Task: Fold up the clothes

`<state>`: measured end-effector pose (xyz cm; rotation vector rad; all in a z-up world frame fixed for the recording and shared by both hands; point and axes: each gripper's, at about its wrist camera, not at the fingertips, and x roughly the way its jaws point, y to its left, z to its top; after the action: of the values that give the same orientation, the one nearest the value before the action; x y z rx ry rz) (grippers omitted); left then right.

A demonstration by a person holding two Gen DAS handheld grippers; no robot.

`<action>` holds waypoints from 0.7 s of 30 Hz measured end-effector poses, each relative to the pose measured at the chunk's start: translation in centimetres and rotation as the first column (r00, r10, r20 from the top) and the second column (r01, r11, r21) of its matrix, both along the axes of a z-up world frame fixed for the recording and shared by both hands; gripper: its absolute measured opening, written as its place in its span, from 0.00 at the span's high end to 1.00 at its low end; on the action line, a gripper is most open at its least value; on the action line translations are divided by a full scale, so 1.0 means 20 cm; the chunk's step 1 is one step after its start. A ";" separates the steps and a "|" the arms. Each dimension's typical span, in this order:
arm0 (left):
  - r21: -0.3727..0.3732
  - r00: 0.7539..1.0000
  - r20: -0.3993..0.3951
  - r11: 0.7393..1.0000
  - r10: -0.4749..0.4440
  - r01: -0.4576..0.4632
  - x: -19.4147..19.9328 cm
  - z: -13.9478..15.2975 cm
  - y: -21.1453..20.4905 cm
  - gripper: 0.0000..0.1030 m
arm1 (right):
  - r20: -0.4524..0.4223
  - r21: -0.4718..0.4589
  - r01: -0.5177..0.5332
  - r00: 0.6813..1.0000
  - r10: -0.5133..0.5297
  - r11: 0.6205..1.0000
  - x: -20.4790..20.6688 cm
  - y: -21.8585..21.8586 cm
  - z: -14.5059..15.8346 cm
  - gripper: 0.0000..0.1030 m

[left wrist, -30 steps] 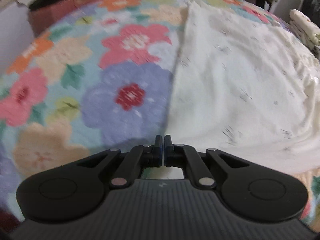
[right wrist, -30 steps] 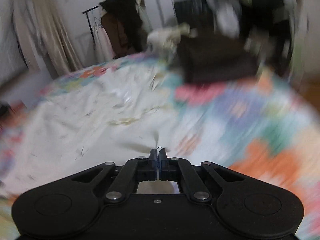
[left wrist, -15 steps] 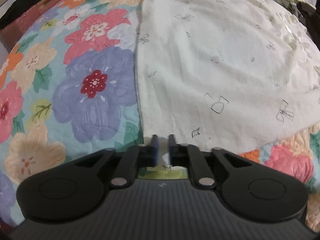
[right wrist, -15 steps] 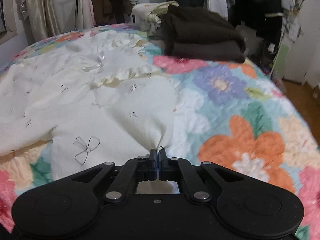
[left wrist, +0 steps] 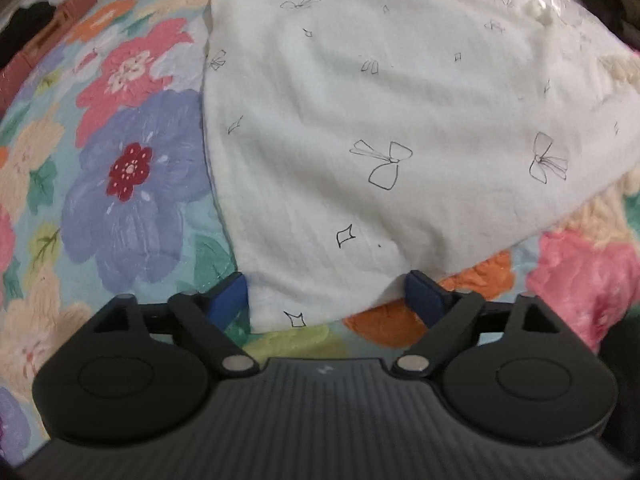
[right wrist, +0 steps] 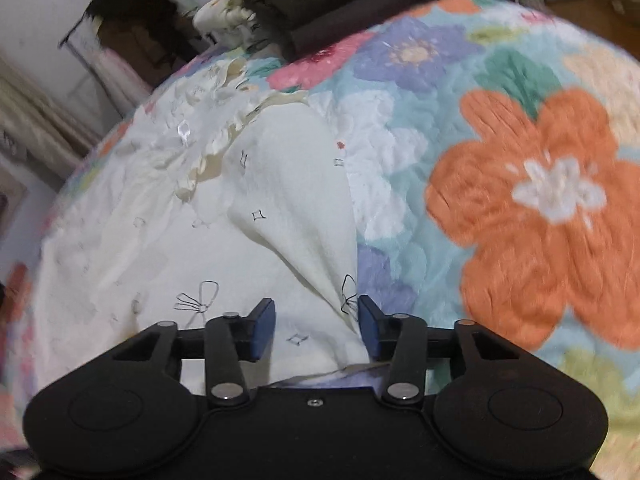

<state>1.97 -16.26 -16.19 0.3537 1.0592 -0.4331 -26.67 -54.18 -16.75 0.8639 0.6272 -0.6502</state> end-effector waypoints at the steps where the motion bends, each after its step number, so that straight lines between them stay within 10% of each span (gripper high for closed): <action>1: -0.025 1.000 -0.014 1.000 0.014 -0.014 0.01 0.01 0.01 0.22 | 0.016 0.012 0.008 1.000 -0.008 1.000 -0.02 0.00 -0.01 0.46; 7: -0.133 0.997 -0.036 0.988 0.073 -0.077 0.04 0.04 0.05 0.91 | 0.010 -0.057 -0.013 1.000 0.013 0.998 0.02 0.02 -0.07 0.49; 9: -0.200 0.992 -0.069 0.973 0.104 -0.116 0.05 0.06 0.08 0.94 | 0.001 -0.104 -0.045 0.999 0.046 0.994 0.03 0.02 -0.02 0.96; 15: -0.438 0.964 -0.125 0.859 0.233 -0.265 0.07 0.31 0.35 0.94 | 0.097 -0.069 -0.095 0.990 0.102 0.993 -0.07 -0.03 0.17 0.96; 21: -0.336 0.948 -0.179 0.889 0.264 -0.311 0.10 0.17 0.32 0.94 | 0.104 -0.059 -0.129 0.985 0.134 0.990 -0.14 -0.07 0.26 0.96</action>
<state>3.91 -9.95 -12.76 -0.1633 1.1110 -0.3759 -29.42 -55.50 -11.51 0.7961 0.5628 -0.4953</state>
